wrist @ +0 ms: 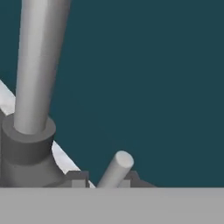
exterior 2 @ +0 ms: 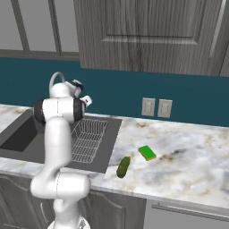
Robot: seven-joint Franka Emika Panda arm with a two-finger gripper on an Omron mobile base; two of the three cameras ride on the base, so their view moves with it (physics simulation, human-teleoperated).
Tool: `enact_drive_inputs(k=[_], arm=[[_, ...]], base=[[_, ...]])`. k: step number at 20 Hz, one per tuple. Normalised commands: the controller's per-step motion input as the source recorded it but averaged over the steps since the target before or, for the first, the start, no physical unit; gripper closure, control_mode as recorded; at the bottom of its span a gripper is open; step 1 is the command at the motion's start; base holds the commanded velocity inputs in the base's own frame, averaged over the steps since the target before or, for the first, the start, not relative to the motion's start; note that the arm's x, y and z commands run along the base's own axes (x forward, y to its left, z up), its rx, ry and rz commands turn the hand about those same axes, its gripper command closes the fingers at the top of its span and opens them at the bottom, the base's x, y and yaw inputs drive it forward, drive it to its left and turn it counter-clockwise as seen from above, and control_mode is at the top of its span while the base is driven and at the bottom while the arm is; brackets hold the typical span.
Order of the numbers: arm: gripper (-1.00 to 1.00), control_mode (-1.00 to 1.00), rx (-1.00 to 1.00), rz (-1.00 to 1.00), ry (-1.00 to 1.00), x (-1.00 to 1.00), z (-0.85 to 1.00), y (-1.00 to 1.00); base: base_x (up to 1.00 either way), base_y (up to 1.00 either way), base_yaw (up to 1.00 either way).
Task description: Turn on the sink faucet. Then move the cucumber from the counter to the sink. Turn off the sink. Move the vegetable from the sink to the pot next to the stove. Finally move the pot to the front right burner.
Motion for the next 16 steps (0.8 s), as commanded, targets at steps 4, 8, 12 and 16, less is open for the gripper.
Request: enact_drive_inputs(k=[4,8,12,16], arm=[[1.0,-1.0,0.0,-0.28,0.0,0.0,0.0,0.11],[1.0,-1.0,0.0,-0.05,0.01,0.01,-0.1,-0.01],[1.0,-1.0,0.0,0.0,-0.03,0.01,-0.15,-0.06],[1.0,-1.0,0.01,-0.01,-0.05,0.0,-0.04,-0.33]], base=[[0.0,0.0,0.0],[0.0,0.0,0.0],[0.0,0.0,0.0],[0.0,0.0,0.0]])
